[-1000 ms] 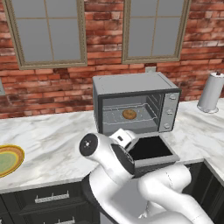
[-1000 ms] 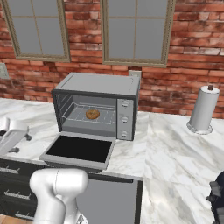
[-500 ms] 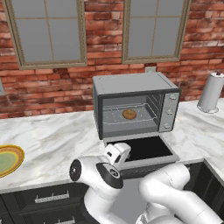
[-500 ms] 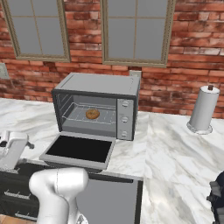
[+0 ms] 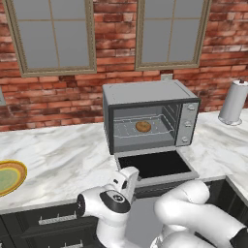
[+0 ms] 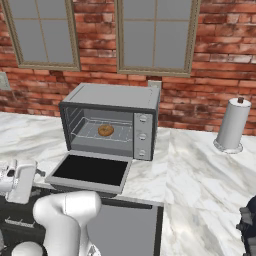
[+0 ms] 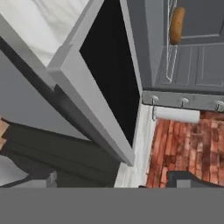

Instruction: Pick up the bagel from the plate, place it on the toaster oven rack, close the door, and set the timer.

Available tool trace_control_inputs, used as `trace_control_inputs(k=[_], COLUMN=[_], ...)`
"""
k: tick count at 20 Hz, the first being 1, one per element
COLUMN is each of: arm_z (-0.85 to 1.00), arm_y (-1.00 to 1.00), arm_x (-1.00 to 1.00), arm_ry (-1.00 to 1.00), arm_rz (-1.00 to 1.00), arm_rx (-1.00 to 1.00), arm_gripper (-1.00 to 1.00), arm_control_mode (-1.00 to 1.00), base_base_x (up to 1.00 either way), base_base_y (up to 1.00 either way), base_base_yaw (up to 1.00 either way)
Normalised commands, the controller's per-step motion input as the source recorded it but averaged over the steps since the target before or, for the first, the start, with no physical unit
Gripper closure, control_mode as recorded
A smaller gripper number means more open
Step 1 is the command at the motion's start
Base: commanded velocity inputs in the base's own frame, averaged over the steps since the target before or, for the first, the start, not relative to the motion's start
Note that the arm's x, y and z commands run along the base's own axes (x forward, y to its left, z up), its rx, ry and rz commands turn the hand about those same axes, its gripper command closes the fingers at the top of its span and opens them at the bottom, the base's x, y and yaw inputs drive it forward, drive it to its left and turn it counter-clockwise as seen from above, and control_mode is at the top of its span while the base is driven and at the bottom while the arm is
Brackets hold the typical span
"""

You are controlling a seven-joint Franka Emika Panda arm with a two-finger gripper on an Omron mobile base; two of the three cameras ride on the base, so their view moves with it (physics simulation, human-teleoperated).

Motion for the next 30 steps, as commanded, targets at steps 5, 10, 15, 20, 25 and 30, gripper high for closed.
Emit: trace_control_inputs(k=[5,10,15,20,25,30], arm_z=[-0.28,-0.21,-0.26,-0.18,0.05,0.42], arm_y=[0.0,0.01,0.06,0.05,0.0,0.0], arm_x=[0.37,0.5,0.46,0.38,0.22,0.3], arm_ry=[0.0,0.0,0.0,-0.01,-0.18,-0.39], arm_rz=[0.0,0.0,0.0,0.0,0.0,0.0], arm_rx=[-0.06,0.0,0.0,0.0,-0.02,-0.03], arm_gripper=[-1.0,-1.0,-1.0,-1.0,-1.0,-1.0], arm_control_mode=[-1.0,-1.0,-1.0,-1.0,-1.0,-1.0], base_base_x=[0.0,0.0,0.0,0.0,0.0,0.0], base_base_y=[0.0,0.0,0.0,0.0,0.0,0.0], base_base_yaw=[0.0,0.0,0.0,0.0,0.0,0.0])
